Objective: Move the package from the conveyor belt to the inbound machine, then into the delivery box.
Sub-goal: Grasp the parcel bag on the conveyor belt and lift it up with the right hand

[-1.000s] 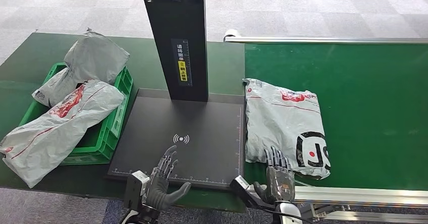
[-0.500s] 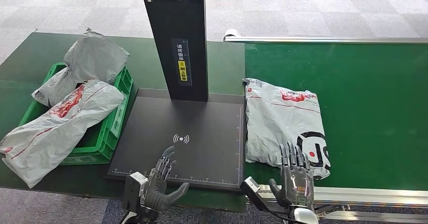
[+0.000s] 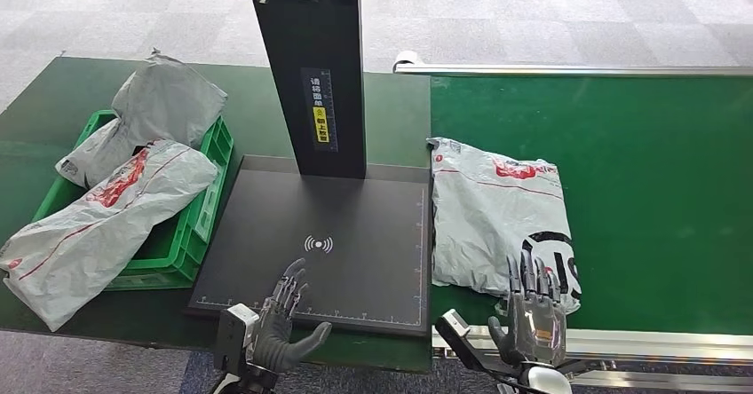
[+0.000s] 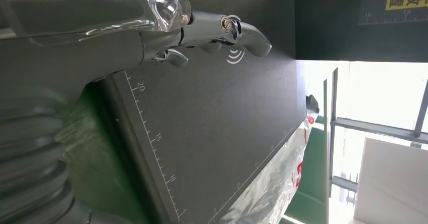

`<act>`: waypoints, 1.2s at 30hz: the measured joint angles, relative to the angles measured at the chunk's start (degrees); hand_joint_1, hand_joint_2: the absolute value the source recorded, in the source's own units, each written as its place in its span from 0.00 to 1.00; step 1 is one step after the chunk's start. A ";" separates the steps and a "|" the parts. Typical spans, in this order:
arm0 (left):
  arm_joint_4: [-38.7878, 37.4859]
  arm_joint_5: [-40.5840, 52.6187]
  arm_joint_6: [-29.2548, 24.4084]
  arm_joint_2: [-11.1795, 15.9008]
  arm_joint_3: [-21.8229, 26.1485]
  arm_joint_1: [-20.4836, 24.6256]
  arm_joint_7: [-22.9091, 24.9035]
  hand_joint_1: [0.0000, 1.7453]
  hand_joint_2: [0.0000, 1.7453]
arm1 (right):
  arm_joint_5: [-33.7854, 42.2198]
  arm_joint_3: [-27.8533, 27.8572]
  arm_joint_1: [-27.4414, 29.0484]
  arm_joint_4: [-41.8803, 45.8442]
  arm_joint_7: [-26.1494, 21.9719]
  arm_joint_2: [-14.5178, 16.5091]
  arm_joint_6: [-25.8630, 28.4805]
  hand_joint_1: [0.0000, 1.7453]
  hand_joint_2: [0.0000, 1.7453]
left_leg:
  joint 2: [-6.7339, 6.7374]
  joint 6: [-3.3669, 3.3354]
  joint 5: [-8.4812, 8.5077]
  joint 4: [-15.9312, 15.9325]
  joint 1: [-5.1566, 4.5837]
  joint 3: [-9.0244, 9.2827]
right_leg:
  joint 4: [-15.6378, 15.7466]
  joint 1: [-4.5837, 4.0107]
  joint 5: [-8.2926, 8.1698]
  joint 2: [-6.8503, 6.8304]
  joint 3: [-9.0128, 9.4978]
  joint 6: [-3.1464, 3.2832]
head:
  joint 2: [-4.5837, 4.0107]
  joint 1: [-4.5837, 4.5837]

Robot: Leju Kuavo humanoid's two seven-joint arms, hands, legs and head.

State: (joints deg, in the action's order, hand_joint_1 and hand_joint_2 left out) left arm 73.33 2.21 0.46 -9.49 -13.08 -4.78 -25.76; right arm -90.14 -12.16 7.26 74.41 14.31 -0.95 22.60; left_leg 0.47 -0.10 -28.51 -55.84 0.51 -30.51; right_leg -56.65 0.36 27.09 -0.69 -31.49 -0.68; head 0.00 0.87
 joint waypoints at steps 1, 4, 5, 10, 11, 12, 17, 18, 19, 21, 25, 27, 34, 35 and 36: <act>0.00 -0.02 0.00 0.00 -0.01 0.00 0.00 0.00 1.00 | 0.00 0.05 -0.58 -1.65 0.48 -0.15 0.66 0.00 1.00 | 0.00 0.00 0.00 0.00 0.00 0.00 | 0.00 0.00 0.00 0.00 0.00 0.00 | 0.00 -0.01; 0.00 -0.22 -0.02 0.00 -0.07 -0.01 0.01 0.00 1.00 | 0.00 0.00 -2.91 -8.10 3.40 -0.86 3.97 0.00 1.00 | -0.01 0.00 0.00 0.00 0.00 0.00 | 0.00 0.00 -0.01 0.00 0.01 0.00 | 0.00 -0.02; 0.01 -0.31 -0.04 0.00 -0.09 -0.01 0.02 0.00 1.00 | 0.00 -0.06 -3.74 -10.39 4.35 -1.16 5.21 0.00 1.00 | -0.02 0.00 0.00 0.00 0.00 0.01 | 0.00 0.00 -0.01 0.00 0.01 0.00 | 0.00 -0.01; 0.09 -0.44 -0.54 0.00 -0.14 -0.11 0.28 0.00 1.00 | 0.00 0.61 -7.07 -20.23 4.50 -2.57 11.31 0.00 1.00 | -0.03 -0.01 0.00 -0.01 -0.01 0.00 | 0.00 0.01 -0.02 -0.01 0.01 -0.01 | 0.00 -0.01; 0.09 -0.45 -0.56 0.00 -0.15 -0.12 0.32 0.00 1.00 | 0.00 1.04 -7.59 -21.71 3.99 -2.71 12.12 0.00 1.00 | -0.03 0.00 0.00 -0.01 -0.01 0.00 | 0.00 0.01 -0.01 -0.01 0.00 -0.01 | 0.00 -0.01; 0.09 -0.46 -0.57 0.00 -0.16 -0.11 0.36 0.00 1.00 | 0.00 1.48 -8.06 -23.00 3.54 -2.81 12.79 0.00 1.00 | -0.03 0.00 0.00 -0.01 -0.01 -0.01 | 0.00 0.01 -0.01 -0.01 0.00 -0.01 | 0.00 -0.01; 0.09 -0.48 -0.57 0.00 -0.28 -0.11 0.40 0.00 1.00 | 0.00 2.75 -10.07 -27.03 2.59 -3.10 14.19 0.00 1.00 | 0.00 0.00 0.00 -0.01 0.00 0.02 | 0.01 -0.01 -0.01 0.00 -0.01 0.00 | 0.00 0.00; 0.09 -0.48 -0.57 0.00 -0.31 -0.11 0.40 0.00 1.00 | 0.00 2.90 -10.42 -27.58 2.54 -3.11 14.43 0.00 1.00 | -0.01 0.00 0.00 -0.01 0.00 0.02 | 0.01 -0.01 -0.01 0.00 0.00 0.00 | 0.00 -0.01; 0.08 -0.48 -0.58 0.00 -0.37 -0.10 0.40 0.00 1.00 | 0.00 2.99 -10.79 -28.21 2.50 -3.11 14.84 0.00 1.00 | -0.01 0.00 0.00 -0.01 0.00 0.03 | 0.01 -0.01 -0.01 0.00 0.01 0.00 | 0.00 -0.01; 0.07 -0.48 -0.58 0.00 -0.51 -0.08 0.40 0.00 1.00 | 0.00 3.09 -11.70 -29.82 2.60 -3.13 15.92 0.00 1.00 | 0.03 0.00 0.00 -0.01 0.00 0.07 | 0.01 0.00 -0.02 0.01 0.05 0.00 | 0.00 -0.01; 0.07 -0.48 -0.57 0.01 -0.64 0.03 0.40 0.00 1.00 | 0.00 2.97 -13.90 -33.03 3.85 -3.41 16.84 0.00 1.00 | 0.11 -0.01 0.00 -0.02 0.00 0.20 | 0.02 0.01 -0.02 0.04 0.14 0.00 | 0.00 -0.01; 0.07 -0.48 -0.57 0.02 -0.64 0.04 0.40 0.00 1.00 | 0.00 2.69 -14.67 -34.05 5.35 -3.91 16.86 0.00 1.00 | 0.11 -0.01 0.00 -0.02 0.00 0.22 | 0.03 0.01 -0.02 0.02 0.18 0.00 | 0.00 -0.01; 0.07 -0.50 -0.58 0.02 -0.80 0.01 0.40 0.00 1.00 | -0.02 1.45 -14.36 -33.65 8.17 -6.44 16.88 0.00 1.00 | -0.02 -0.01 0.00 -0.04 -0.02 0.22 | 0.03 0.03 -0.02 -0.06 0.22 -0.01 | 0.00 -0.01; 0.07 -0.51 -0.58 0.02 -0.87 0.02 0.40 0.00 1.00 | -0.02 1.44 -14.21 -33.44 7.94 -6.62 16.89 0.00 1.00 | -0.02 -0.01 -0.01 -0.04 -0.02 0.21 | 0.03 0.02 -0.02 -0.06 0.21 -0.01 | 0.00 -0.01; 0.07 -0.52 -0.58 0.02 -0.93 0.02 0.40 0.00 1.00 | -0.02 1.44 -14.08 -33.26 7.80 -6.77 16.89 0.00 1.00 | -0.02 -0.01 -0.01 -0.04 -0.02 0.21 | 0.03 0.02 -0.01 -0.06 0.20 0.00 | 0.00 0.00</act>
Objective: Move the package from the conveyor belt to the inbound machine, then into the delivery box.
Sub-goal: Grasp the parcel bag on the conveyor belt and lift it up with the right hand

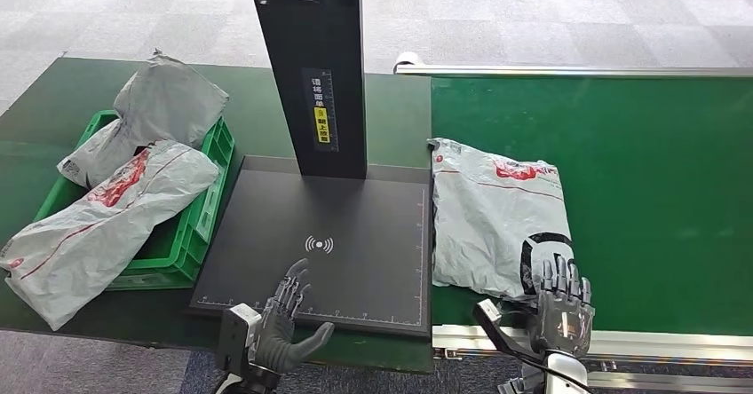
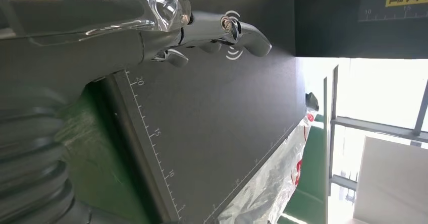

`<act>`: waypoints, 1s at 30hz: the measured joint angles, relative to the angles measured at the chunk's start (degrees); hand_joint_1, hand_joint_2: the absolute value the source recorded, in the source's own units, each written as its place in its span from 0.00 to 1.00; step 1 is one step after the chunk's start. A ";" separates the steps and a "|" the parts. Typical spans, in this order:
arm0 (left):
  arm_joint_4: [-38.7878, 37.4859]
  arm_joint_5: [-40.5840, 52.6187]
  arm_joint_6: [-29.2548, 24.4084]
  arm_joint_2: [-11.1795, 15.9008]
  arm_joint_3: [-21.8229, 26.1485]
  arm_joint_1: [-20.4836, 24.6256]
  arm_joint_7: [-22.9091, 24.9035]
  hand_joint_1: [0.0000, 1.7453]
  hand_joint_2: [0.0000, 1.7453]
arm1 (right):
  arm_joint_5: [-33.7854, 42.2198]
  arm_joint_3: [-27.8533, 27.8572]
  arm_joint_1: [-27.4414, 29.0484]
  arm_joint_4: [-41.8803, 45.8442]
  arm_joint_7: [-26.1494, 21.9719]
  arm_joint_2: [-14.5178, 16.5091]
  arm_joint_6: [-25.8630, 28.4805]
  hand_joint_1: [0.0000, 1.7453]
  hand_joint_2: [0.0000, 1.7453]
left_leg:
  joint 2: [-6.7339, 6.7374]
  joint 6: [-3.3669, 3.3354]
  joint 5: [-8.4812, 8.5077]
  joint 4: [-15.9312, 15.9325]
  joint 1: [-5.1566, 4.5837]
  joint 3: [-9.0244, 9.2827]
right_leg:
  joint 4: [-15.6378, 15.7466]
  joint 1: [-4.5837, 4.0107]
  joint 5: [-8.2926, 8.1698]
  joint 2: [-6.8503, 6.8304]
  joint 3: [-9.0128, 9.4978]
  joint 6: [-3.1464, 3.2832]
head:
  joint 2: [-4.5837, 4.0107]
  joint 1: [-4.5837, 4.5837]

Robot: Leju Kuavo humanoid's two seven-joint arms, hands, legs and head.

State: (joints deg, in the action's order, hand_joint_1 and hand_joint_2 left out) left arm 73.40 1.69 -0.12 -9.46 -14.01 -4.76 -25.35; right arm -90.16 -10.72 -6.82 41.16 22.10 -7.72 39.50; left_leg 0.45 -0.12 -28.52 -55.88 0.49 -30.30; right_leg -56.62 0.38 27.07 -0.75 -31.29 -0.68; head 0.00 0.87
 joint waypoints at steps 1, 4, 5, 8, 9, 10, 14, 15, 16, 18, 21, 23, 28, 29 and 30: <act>0.00 -0.01 0.00 0.00 -0.04 0.00 0.00 0.00 1.00 | 0.00 -0.01 0.10 0.13 -0.08 -0.11 0.00 0.00 1.00 | 0.00 0.00 0.00 0.00 0.00 0.00 | 0.00 0.00 0.00 0.00 -0.01 0.00 | 0.00 -0.01; 0.00 -0.01 0.01 0.00 -0.07 0.00 0.00 0.00 1.00 | 0.00 -0.01 0.18 0.26 -0.14 -0.22 0.00 0.00 1.00 | 0.00 0.00 0.00 0.00 0.00 -0.01 | 0.00 -0.01 0.00 0.00 -0.01 0.00 | 0.00 -0.02; 0.00 -0.01 0.01 0.00 -0.07 0.00 0.00 0.00 1.00 | 0.00 -0.01 0.19 0.26 -0.14 -0.22 0.00 0.00 1.00 | 0.00 0.00 0.00 0.00 0.00 -0.01 | 0.00 -0.01 0.00 0.00 -0.01 0.00 | 0.00 -0.02; -0.05 -0.04 0.04 0.01 -0.09 0.04 0.00 0.00 1.00 | 0.20 0.27 0.24 0.30 -2.49 -0.20 0.00 0.00 1.00 | 0.01 0.00 0.00 0.00 0.00 -0.01 | 0.00 -0.01 0.01 0.01 -0.02 0.00 | 0.00 -0.01; -0.16 -0.08 0.10 0.03 -0.12 0.15 -0.02 0.00 1.00 | 0.26 0.75 0.08 0.04 -5.05 -0.08 0.00 0.00 1.00 | 0.02 0.00 0.00 0.01 0.00 0.00 | 0.00 -0.01 0.00 0.02 -0.01 0.01 | 0.00 0.00; -0.29 -0.12 0.17 0.05 -0.15 0.29 -0.04 0.00 1.00 | 0.30 1.27 -0.18 -0.34 -7.66 0.05 0.00 0.00 1.00 | 0.04 0.00 0.00 0.01 0.01 0.01 | 0.00 -0.02 0.00 0.03 0.00 0.01 | 0.00 0.01; -0.58 -0.32 0.39 0.14 -0.23 0.63 -0.12 0.00 1.00 | 0.10 2.34 -1.27 -1.95 -10.81 0.54 0.00 0.26 1.00 | 0.06 0.00 0.00 0.01 0.01 0.10 | 0.00 -0.02 0.00 0.05 0.07 0.01 | 0.00 -0.01; -0.59 -0.36 0.43 0.16 -0.25 0.65 -0.14 0.00 1.00 | 0.10 2.40 -1.41 -2.22 -10.91 0.60 0.00 0.51 1.00 | 0.06 0.00 0.00 0.01 0.01 0.11 | 0.00 -0.02 0.00 0.05 0.08 0.01 | 0.00 -0.01; -0.61 -0.38 0.46 0.19 -0.28 0.67 -0.16 0.00 1.00 | 0.10 2.44 -1.51 -2.50 -11.06 0.67 0.00 0.76 1.00 | 0.06 0.00 0.00 0.01 0.01 0.11 | 0.00 -0.02 0.00 0.05 0.08 0.01 | 0.00 -0.01; -0.63 -0.43 0.52 0.29 -0.44 0.70 -0.22 0.00 1.00 | 0.10 2.60 -1.72 -3.27 -11.72 0.87 0.00 1.00 1.00 | 0.04 0.00 0.00 0.01 0.01 0.09 | 0.00 -0.02 0.00 0.04 0.09 0.01 | 0.00 -0.01; -0.63 -0.50 0.54 0.47 -0.72 0.75 -0.35 0.00 1.00 | 0.11 3.07 -1.98 -4.60 -13.38 1.33 0.00 1.00 1.00 | 0.01 0.00 0.00 0.01 0.00 0.05 | -0.01 -0.02 -0.01 0.04 0.06 0.01 | 0.00 -0.01; -0.63 -0.55 0.54 0.55 -0.86 0.75 -0.39 0.00 1.00 | 0.11 3.40 -2.00 -5.21 -14.33 1.68 0.00 1.00 1.00 | -0.01 0.00 0.00 0.01 0.00 0.00 | -0.01 -0.02 0.00 0.04 0.03 0.01 | 0.00 0.00; -0.61 -0.57 0.54 0.77 -1.00 0.59 -0.47 0.00 1.00 | 0.11 4.10 -1.96 -5.83 -15.84 2.47 0.00 1.00 1.00 | -0.01 0.00 0.00 0.01 0.01 -0.07 | -0.01 -0.02 0.00 0.04 -0.05 0.01 | 0.00 0.00; -0.60 -0.57 0.54 0.83 -1.00 0.53 -0.49 0.00 1.00 | 0.12 4.21 -1.95 -5.87 -16.01 2.58 0.00 1.00 1.00 | -0.01 0.00 0.00 0.01 0.01 -0.08 | -0.01 -0.02 0.00 0.03 -0.06 0.01 | 0.00 0.01; -0.57 -0.57 0.54 0.87 -1.01 0.47 -0.50 0.00 1.00 | 0.15 4.33 -1.92 -5.90 -16.26 2.68 0.00 1.00 1.00 | -0.02 0.00 0.00 0.01 0.01 -0.08 | -0.01 -0.02 0.00 0.03 -0.07 0.01 | 0.00 0.01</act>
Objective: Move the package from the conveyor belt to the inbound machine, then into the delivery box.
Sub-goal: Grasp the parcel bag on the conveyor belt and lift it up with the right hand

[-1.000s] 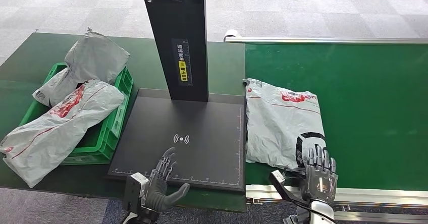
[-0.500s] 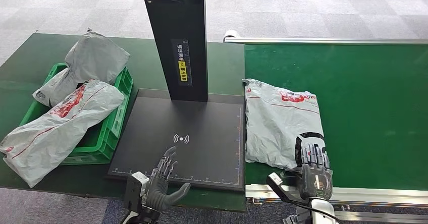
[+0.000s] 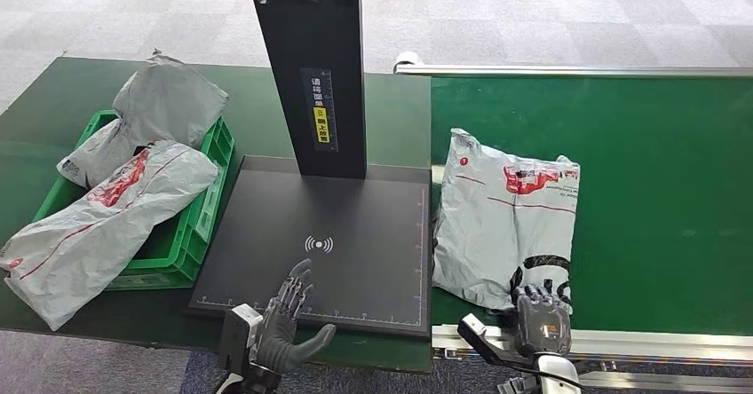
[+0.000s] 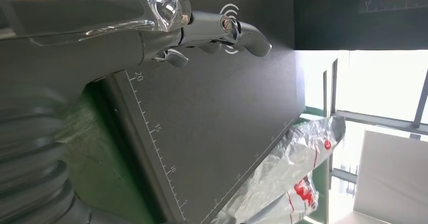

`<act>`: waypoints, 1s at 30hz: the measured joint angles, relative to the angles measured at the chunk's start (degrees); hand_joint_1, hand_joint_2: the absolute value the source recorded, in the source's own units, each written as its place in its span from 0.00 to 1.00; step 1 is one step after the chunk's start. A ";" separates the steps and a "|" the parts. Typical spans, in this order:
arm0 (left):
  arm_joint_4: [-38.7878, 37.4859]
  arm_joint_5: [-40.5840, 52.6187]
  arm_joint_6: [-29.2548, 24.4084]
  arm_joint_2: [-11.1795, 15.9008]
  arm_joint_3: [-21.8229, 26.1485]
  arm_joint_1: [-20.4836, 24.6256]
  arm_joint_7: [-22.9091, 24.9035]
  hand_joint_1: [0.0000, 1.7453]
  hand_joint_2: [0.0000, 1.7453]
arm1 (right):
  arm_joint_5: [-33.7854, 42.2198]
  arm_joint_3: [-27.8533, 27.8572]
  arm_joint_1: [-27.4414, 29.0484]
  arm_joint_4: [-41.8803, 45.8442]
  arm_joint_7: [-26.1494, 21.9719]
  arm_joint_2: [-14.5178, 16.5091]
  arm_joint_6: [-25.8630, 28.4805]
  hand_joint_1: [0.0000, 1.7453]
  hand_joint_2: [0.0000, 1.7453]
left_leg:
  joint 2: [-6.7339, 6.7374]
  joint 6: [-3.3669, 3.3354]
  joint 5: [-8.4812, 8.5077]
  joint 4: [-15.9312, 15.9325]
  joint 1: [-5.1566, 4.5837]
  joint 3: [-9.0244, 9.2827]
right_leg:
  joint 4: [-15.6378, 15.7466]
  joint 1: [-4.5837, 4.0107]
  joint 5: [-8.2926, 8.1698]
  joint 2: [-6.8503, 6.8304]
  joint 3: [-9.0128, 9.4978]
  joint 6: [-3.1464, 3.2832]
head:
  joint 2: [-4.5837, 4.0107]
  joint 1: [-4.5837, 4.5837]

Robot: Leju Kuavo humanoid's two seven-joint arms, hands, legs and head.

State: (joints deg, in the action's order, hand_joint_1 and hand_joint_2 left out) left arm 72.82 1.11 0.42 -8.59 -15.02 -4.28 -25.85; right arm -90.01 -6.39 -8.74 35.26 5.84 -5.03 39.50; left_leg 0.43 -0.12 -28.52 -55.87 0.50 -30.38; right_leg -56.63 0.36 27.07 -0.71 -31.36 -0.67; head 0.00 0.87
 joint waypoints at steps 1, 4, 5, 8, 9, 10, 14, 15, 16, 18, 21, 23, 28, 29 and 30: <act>0.02 0.00 0.00 0.04 0.00 -0.04 -0.01 0.00 1.00 | 0.05 0.17 0.04 -0.01 -0.34 0.10 0.00 1.00 1.00 | 0.00 0.00 0.00 0.00 0.00 -0.01 | 0.00 0.00 0.00 0.00 -0.01 0.00 | 0.00 0.00; 0.05 0.00 0.00 0.08 0.00 -0.04 -0.02 0.00 1.00 | 0.30 0.80 0.14 -0.01 -1.50 0.46 0.00 1.00 1.00 | 0.00 0.00 0.00 0.00 0.00 -0.01 | 0.00 0.00 0.00 0.00 -0.02 0.00 | 0.00 -0.01; 0.05 0.00 0.00 0.08 0.00 -0.02 -0.03 0.00 1.00 | 0.39 0.98 0.16 -0.01 -1.76 0.58 0.00 1.00 1.00 | 0.00 0.00 0.00 0.00 0.00 -0.02 | 0.00 0.00 0.00 0.00 -0.02 0.00 | 0.00 -0.01; 0.05 0.00 0.00 0.10 0.00 -0.01 -0.03 0.00 1.00 | 0.56 1.37 0.28 -0.01 -2.05 0.89 0.00 1.00 1.00 | 0.00 0.00 0.00 0.00 0.00 -0.02 | 0.00 0.00 0.00 0.00 -0.02 0.00 | 0.00 0.00; 0.05 0.00 0.00 0.10 0.00 -0.01 -0.03 0.00 1.00 | 0.58 1.45 0.32 -0.01 -2.09 0.97 0.01 1.00 1.00 | 0.00 0.00 0.00 0.00 0.00 -0.02 | 0.00 0.00 0.00 0.00 -0.02 0.00 | 0.00 0.00; 0.05 0.00 0.00 0.11 0.00 -0.01 -0.03 0.00 1.00 | 0.61 1.52 0.35 -0.01 -2.18 1.04 0.01 1.00 1.00 | 0.00 0.00 0.00 0.00 0.00 -0.02 | 0.00 0.00 0.00 0.00 -0.02 0.00 | 0.00 0.00; 0.05 0.00 -0.04 0.11 0.00 0.00 -0.08 0.00 1.00 | 1.66 2.14 0.49 0.19 -4.08 1.55 0.02 1.00 1.00 | 0.00 0.00 0.00 0.00 0.00 -0.02 | 0.00 0.00 0.00 0.00 -0.02 0.00 | 0.00 0.00; 0.05 0.00 -0.19 0.11 0.01 0.00 -0.17 0.00 1.00 | 3.77 2.58 0.53 0.26 -6.41 1.92 0.01 1.00 1.00 | 0.00 0.00 0.00 0.00 0.00 -0.03 | 0.00 0.00 0.00 0.00 -0.02 0.00 | 0.00 -0.01; 0.10 0.01 -0.43 0.13 0.03 0.00 -0.29 0.00 1.00 | 7.73 3.33 0.55 0.31 -10.38 2.48 -0.22 1.00 1.00 | 0.01 0.00 0.00 0.00 0.00 -0.04 | -0.01 0.00 0.00 0.00 -0.02 0.00 | 0.00 -0.01; 0.51 0.10 -0.96 0.22 0.18 0.02 -0.52 0.00 1.00 | 19.63 5.47 0.68 0.57 -20.75 4.21 -1.94 1.00 1.00 | 0.04 0.00 0.00 0.01 0.01 -0.04 | -0.01 -0.01 -0.01 0.01 -0.03 0.00 | 0.00 -0.02; 1.48 0.53 -1.10 0.41 0.81 0.11 -0.56 0.00 1.00 | 30.18 7.10 1.60 2.64 -27.35 6.66 -5.71 1.00 1.00 | 0.06 0.01 0.00 0.01 0.02 -0.04 | -0.02 -0.03 -0.01 0.01 -0.06 0.01 | 0.00 0.00; 1.92 0.86 -1.48 0.52 1.30 0.11 -0.78 0.00 1.00 | 32.57 7.52 2.59 4.73 -28.36 7.76 -8.53 1.00 1.00 | 0.04 0.01 0.01 0.01 0.03 -0.05 | -0.02 -0.04 0.00 0.01 -0.07 0.01 | 0.00 0.00; 3.33 2.04 -3.04 1.21 3.98 -0.20 -2.92 0.00 1.00 | 52.87 8.61 11.45 26.72 -29.36 9.60 -29.52 1.00 1.00 | -0.08 0.02 0.02 0.01 0.04 -0.25 | -0.05 -0.04 0.02 -0.15 -0.19 0.02 | 0.00 0.01; 3.65 2.41 -3.33 1.37 4.68 -0.25 -3.54 0.00 1.00 | 56.23 8.63 12.97 31.17 -29.54 9.52 -32.06 1.00 1.00 | -0.07 0.02 0.02 0.01 0.04 -0.28 | -0.04 -0.03 0.02 -0.14 -0.23 0.02 | 0.00 0.01; 4.09 2.92 -3.65 1.48 5.44 -0.29 -4.34 0.00 1.00 | 59.73 8.65 14.31 35.70 -30.37 9.22 -34.21 1.00 1.00 | -0.06 0.02 0.02 0.01 0.04 -0.30 | -0.04 -0.02 0.02 -0.14 -0.26 0.02 | 0.00 0.00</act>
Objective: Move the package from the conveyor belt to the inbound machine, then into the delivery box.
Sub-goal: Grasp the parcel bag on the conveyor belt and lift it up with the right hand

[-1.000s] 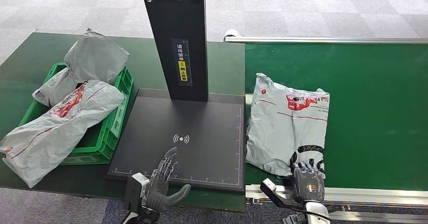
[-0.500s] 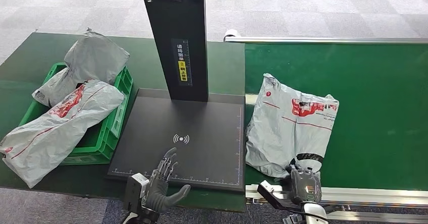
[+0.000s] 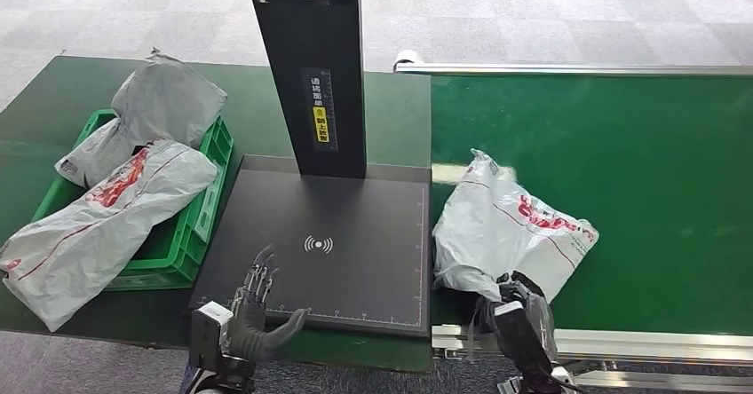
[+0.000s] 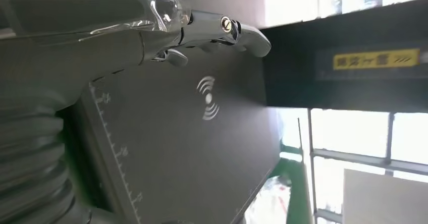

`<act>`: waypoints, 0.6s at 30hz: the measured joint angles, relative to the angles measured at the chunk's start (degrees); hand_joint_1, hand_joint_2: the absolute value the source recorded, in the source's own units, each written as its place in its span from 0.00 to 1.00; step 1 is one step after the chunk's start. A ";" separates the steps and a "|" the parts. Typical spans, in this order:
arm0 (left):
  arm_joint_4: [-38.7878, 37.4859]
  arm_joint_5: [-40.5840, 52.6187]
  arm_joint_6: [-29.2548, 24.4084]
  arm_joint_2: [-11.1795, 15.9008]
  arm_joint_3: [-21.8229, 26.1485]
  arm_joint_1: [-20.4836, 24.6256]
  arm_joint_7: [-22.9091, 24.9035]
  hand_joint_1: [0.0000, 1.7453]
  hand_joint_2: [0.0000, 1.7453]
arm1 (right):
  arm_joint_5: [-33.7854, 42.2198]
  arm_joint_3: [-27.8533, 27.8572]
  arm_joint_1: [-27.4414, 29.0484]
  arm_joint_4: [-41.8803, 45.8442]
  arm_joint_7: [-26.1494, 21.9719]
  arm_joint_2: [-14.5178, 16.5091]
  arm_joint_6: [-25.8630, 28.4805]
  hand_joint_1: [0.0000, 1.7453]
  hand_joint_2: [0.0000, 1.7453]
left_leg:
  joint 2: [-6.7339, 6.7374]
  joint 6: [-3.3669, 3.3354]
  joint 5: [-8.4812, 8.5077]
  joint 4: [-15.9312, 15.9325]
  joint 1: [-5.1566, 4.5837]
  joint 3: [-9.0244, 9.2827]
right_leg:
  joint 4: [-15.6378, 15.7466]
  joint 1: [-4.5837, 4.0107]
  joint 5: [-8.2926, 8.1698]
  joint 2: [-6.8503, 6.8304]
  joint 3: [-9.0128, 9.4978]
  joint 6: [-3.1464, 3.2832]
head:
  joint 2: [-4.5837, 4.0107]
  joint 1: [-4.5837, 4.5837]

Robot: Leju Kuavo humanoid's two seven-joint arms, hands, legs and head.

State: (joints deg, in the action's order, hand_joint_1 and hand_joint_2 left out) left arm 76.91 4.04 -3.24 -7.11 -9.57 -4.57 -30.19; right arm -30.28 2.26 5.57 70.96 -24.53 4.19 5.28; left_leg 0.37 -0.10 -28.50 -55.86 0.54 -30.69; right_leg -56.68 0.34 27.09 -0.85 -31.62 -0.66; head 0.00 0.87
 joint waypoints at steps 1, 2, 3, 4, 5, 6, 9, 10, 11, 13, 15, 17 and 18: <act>0.55 0.61 -0.25 0.11 0.85 -0.02 -0.81 0.00 1.00 | 3.64 0.07 1.13 4.34 -0.95 -0.56 -2.12 1.00 1.00 | 0.00 0.00 0.00 0.00 0.00 -0.02 | 0.00 0.01 0.00 0.00 -0.02 0.00 | 0.00 -0.01; 1.22 1.19 -0.26 0.22 1.87 0.01 -1.42 0.00 1.00 | 6.91 0.21 1.95 8.71 -1.49 -1.27 -4.26 1.00 1.00 | 0.01 0.00 0.00 0.00 -0.01 -0.04 | 0.01 0.02 0.00 0.00 -0.04 0.00 | 0.00 -0.02; 1.88 1.65 -0.06 0.32 2.96 0.12 -1.73 0.00 1.00 | 9.22 0.43 2.52 12.62 -1.50 -1.91 -6.16 1.00 1.00 | 0.03 -0.01 0.00 -0.01 -0.01 -0.03 | 0.01 0.03 -0.01 0.02 -0.05 -0.01 | 0.00 -0.01; 2.52 2.02 0.21 0.42 4.04 0.29 -1.85 0.00 1.00 | 10.57 0.74 2.86 16.24 -1.27 -2.56 -7.64 1.00 1.00 | 0.04 -0.01 0.00 -0.01 -0.02 -0.02 | 0.01 0.03 -0.01 0.03 -0.04 -0.01 | 0.00 -0.01; 3.10 2.29 0.49 0.48 5.00 0.46 -1.88 0.00 1.00 | 11.26 1.04 3.10 19.32 -1.01 -3.07 -8.64 1.00 1.00 | 0.05 -0.01 0.00 -0.01 -0.02 0.01 | 0.02 0.03 -0.01 0.04 -0.03 -0.01 | 0.00 -0.02; 3.57 2.46 0.68 0.51 5.76 0.59 -1.88 0.00 1.00 | 11.60 1.28 3.32 21.81 -0.82 -3.47 -9.23 1.00 1.00 | 0.05 -0.01 0.00 -0.01 -0.02 0.02 | 0.02 0.03 -0.02 0.04 -0.02 0.00 | 0.00 -0.01; 4.57 3.10 0.87 0.51 7.18 0.68 -2.03 0.00 1.00 | 11.02 1.58 3.87 26.90 -1.13 -4.10 -9.44 1.00 1.00 | 0.04 -0.01 0.00 -0.01 -0.05 0.04 | 0.02 0.03 -0.02 0.04 0.00 0.00 | 0.00 -0.01; 4.85 3.42 0.85 0.49 7.55 0.69 -2.23 0.00 1.00 | 10.22 1.60 3.97 28.13 -1.46 -4.26 -9.26 1.00 1.00 | 0.04 0.00 0.00 -0.01 -0.05 0.04 | 0.02 0.02 -0.02 0.04 0.00 0.00 | 0.00 -0.01; 5.17 3.74 0.81 0.45 7.90 0.71 -2.47 0.00 1.00 | 9.22 1.57 3.96 29.29 -1.77 -4.47 -9.06 1.00 1.00 | 0.04 0.00 0.00 -0.01 -0.05 0.04 | 0.01 0.02 -0.02 0.04 0.00 0.00 | 0.00 -0.01; 5.91 4.38 0.73 0.35 8.61 0.81 -2.90 0.00 1.00 | 7.39 1.31 3.54 31.56 -2.04 -5.15 -8.83 1.00 1.00 | 0.04 0.00 0.00 -0.01 -0.04 0.03 | 0.00 0.01 -0.02 0.04 0.00 0.01 | 0.00 -0.01; 6.73 4.97 0.55 0.13 9.31 1.02 -3.18 0.00 1.00 | 5.97 0.57 2.45 33.39 -2.05 -6.24 -8.82 1.00 1.00 | 0.05 0.00 0.01 -0.01 -0.04 0.02 | -0.01 0.01 -0.03 0.05 0.00 0.01 | 0.00 -0.01; 7.56 5.53 0.16 -0.22 10.02 1.27 -3.44 0.00 1.00 | 3.61 -0.75 0.39 34.36 -1.97 -7.71 -8.43 1.00 1.00 | 0.06 0.00 0.02 -0.01 -0.04 0.02 | -0.01 0.01 -0.04 0.06 0.02 0.02 | 0.00 -0.01; 7.96 5.80 -0.07 -0.39 10.34 1.39 -3.58 0.00 1.00 | 1.54 -1.68 -1.06 34.52 -1.68 -8.53 -7.91 1.00 1.00 | 0.07 0.00 0.02 -0.01 -0.04 0.02 | -0.02 0.02 -0.04 0.06 0.03 0.02 | 0.00 -0.01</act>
State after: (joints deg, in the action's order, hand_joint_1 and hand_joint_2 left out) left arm 84.87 9.84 -3.31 -7.50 0.76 -3.19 -33.77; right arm -28.74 0.58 4.51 105.48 -26.21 -4.33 -2.63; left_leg 0.44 -0.10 -28.48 -55.86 0.50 -30.66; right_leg -56.69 0.35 27.05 -0.79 -31.59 -0.64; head 0.00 0.86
